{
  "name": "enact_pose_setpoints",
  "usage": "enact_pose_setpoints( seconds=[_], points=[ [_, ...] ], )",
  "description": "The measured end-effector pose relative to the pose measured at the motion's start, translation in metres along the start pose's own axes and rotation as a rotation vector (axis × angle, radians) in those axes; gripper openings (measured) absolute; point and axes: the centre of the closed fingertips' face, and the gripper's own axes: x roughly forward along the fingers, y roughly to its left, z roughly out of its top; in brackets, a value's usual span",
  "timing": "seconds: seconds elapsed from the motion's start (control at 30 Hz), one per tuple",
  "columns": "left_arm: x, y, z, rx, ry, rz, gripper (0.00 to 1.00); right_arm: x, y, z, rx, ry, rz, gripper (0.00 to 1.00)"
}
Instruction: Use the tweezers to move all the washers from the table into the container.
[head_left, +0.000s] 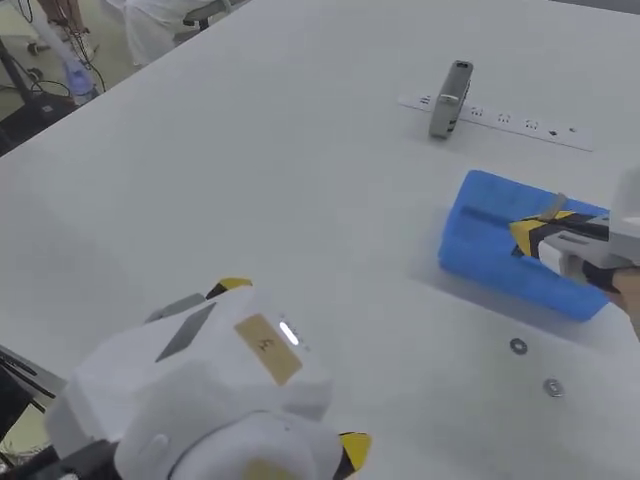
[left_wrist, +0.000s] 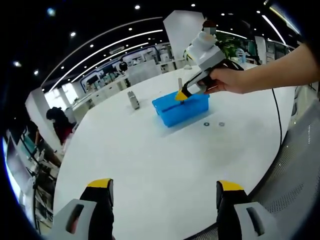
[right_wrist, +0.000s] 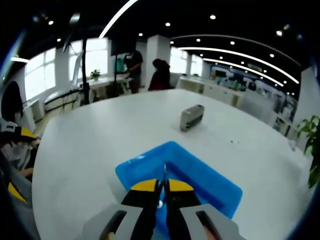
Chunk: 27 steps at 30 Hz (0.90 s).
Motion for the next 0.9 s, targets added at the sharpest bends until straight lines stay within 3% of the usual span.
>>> enact_pose_setpoints(
  seconds=[0.2, 0.3, 0.53, 0.9],
  points=[
    [0.0, 0.0, 0.0, 0.001, -0.002, -0.001, 0.86, 0.0, -0.001, -0.001, 0.003, 0.007, 0.009, 0.02],
    [0.0, 0.0, 0.001, 0.001, -0.003, 0.0, 0.86, 0.0, -0.008, -0.002, 0.037, 0.012, -0.007, 0.03],
    [0.0, 0.0, 0.001, 0.002, -0.004, 0.004, 0.86, 0.0, -0.007, -0.003, 0.081, 0.016, 0.0, 0.03],
    [0.0, 0.0, 0.002, 0.002, -0.011, 0.004, 0.86, -0.032, 0.0, 0.02, 0.062, -0.03, 0.019, 0.03]
  ],
)
